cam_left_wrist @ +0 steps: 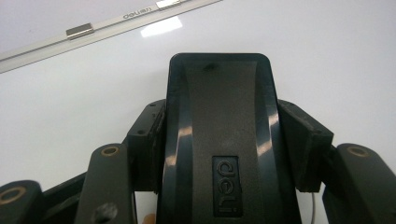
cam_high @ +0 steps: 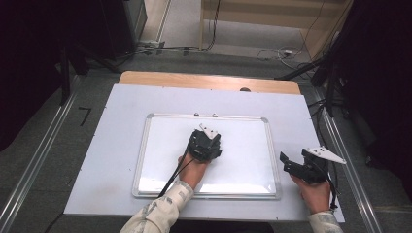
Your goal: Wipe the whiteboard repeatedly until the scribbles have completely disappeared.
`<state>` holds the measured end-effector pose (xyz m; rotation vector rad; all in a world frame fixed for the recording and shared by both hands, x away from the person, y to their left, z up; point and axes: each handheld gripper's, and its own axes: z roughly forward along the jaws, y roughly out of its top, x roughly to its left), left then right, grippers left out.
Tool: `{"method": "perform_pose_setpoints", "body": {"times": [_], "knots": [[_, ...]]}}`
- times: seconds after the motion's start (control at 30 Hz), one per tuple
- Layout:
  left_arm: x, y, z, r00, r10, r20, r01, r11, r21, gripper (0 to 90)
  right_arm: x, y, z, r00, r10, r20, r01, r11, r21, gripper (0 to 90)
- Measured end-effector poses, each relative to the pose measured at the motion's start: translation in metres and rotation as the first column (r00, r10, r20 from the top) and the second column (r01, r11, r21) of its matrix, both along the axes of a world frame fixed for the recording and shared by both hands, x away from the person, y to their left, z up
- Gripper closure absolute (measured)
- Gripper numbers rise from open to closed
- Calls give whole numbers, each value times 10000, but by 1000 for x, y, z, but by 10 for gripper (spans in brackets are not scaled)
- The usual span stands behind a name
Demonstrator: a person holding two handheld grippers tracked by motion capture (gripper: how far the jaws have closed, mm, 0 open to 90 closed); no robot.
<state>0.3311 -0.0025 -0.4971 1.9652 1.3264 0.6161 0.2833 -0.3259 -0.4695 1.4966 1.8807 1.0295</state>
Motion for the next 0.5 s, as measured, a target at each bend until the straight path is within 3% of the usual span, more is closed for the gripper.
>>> {"method": "perform_pose_setpoints", "body": {"times": [0.5], "knots": [[-2,-10,0,9998,-181,18,181,9998,-6,410,0,-1,0,10000,-8,5,8,10000,4,129]]}}
